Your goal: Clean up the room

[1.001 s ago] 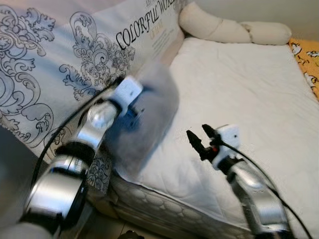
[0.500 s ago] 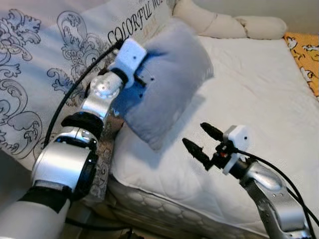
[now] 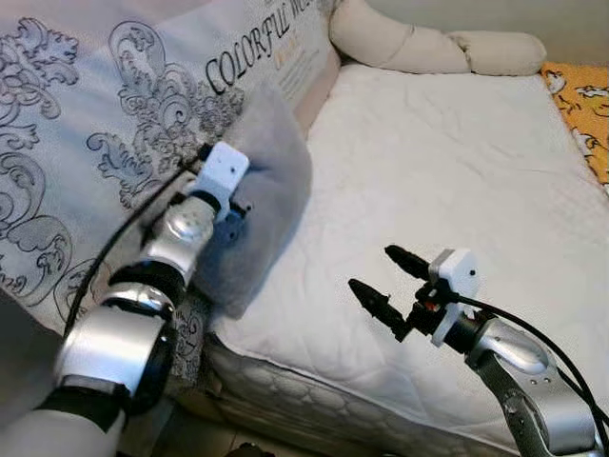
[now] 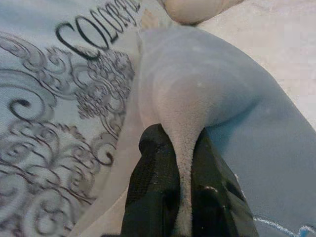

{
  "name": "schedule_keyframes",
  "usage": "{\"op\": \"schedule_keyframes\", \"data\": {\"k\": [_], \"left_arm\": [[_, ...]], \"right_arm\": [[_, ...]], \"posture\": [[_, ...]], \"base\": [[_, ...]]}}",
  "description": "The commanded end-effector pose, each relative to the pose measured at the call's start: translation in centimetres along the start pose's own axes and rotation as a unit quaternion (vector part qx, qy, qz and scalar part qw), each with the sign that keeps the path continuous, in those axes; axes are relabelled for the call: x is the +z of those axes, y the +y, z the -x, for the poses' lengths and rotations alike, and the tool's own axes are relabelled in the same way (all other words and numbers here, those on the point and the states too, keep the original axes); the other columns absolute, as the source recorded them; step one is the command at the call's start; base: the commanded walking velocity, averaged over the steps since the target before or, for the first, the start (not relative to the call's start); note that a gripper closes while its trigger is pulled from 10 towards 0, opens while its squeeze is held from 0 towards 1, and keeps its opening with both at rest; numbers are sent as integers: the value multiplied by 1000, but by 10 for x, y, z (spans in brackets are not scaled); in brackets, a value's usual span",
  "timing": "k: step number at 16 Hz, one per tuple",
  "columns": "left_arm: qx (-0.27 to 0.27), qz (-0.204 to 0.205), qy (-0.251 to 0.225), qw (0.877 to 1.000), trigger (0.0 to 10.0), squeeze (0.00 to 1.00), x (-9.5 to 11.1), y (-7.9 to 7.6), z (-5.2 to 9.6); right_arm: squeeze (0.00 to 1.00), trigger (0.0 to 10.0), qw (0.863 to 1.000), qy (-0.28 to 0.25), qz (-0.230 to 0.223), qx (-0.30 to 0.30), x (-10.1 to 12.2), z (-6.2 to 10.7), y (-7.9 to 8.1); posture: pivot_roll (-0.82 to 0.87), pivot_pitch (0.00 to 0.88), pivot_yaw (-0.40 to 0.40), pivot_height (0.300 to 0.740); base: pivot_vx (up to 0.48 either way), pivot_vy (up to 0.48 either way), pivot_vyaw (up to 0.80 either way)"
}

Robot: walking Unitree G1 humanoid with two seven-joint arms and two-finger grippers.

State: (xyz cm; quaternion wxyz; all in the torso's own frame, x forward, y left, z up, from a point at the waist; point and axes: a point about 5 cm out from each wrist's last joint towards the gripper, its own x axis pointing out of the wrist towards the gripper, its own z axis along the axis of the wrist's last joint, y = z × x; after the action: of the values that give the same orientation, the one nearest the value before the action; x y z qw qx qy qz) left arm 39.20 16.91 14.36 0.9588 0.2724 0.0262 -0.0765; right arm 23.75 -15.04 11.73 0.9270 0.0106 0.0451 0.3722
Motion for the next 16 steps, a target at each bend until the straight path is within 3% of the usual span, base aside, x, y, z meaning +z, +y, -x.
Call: {"op": "schedule_keyframes", "data": {"k": [1, 6, 7, 8, 9, 12, 14, 15, 16], "left_arm": [[6, -1, 37, 999, 10000, 0, -15, -4, 4], [3, 24, 56, 998, 10000, 0, -20, -1, 5], [4, 29, 53, 998, 10000, 471, -18, 0, 4], [4, 44, 34, 998, 10000, 788, -9, 5, 1], [4, 53, 21, 998, 10000, 737, -1, 7, -1], [4, 121, -39, 992, 10000, 0, 28, 20, -9], [3, 166, -60, 984, 10000, 0, 38, 25, -10], [3, 222, -70, 972, 10000, 0, 41, 29, -11], [4, 244, -65, 967, 10000, 0, 39, 29, -11]], "right_arm": [[1000, 10000, 1000, -3, 2, 9, 5, -1, 0], [1000, 10000, 1000, 5, 3, 17, 4, -1, 0], [1000, 10000, 1000, 5, 4, 18, 5, -2, 0], [1000, 10000, 1000, 3, 6, 16, 6, -3, -2], [1000, 10000, 1000, 2, 7, 14, 7, -3, -3], [1000, 10000, 1000, 0, 11, 10, 9, -2, -6], [1000, 10000, 1000, 1, 15, 7, 9, -3, -7], [1000, 10000, 1000, 1, 17, 5, 9, -3, -8], [1000, 10000, 1000, 1, 17, 3, 9, -2, -8]], "posture": [[-144, 27, 77, 740], [-141, 22, 72, 740], [-141, 20, 72, 740], [-142, 19, 70, 740], [-140, 17, 68, 740], [-140, 17, 66, 740], [-141, 16, 66, 740], [-143, 16, 68, 740], [-143, 16, 69, 740]], "base": [[0, 0, 0], [0, 0, 0], [0, 0, 0], [0, 0, 0], [0, 0, 0], [0, 0, 0], [0, 0, 0], [0, 0, 0], [0, 0, 0]]}}
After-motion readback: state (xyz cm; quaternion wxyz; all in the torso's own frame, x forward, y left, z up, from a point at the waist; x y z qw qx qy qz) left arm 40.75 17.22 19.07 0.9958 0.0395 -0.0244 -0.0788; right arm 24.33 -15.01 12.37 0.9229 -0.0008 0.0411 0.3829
